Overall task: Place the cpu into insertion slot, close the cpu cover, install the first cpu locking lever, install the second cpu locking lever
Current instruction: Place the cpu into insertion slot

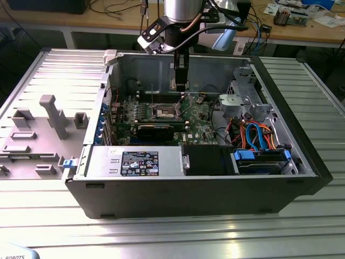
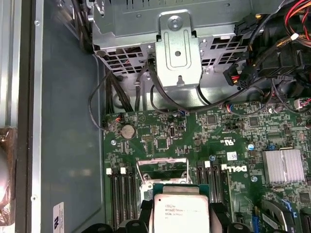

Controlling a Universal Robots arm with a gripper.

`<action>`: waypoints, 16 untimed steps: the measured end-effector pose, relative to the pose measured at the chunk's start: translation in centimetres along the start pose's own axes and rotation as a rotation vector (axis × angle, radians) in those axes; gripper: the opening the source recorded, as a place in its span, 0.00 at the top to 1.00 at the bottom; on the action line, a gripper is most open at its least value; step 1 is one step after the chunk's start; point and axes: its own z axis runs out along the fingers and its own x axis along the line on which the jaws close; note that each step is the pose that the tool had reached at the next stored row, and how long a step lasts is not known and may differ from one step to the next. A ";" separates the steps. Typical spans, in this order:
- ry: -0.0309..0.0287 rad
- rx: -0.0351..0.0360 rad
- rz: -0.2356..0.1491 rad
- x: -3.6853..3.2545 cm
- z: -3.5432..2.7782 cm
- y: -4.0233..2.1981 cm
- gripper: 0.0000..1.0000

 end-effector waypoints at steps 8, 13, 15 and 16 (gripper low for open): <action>-0.0015 -0.0006 0.019 -0.03 0.37 -0.37 0.46; 0.0002 0.0000 -0.005 -0.08 0.74 -0.77 0.46; 0.0018 0.0006 -0.028 -0.08 0.81 -0.79 0.46; 0.0020 0.0009 -0.033 -0.08 0.82 -0.79 0.46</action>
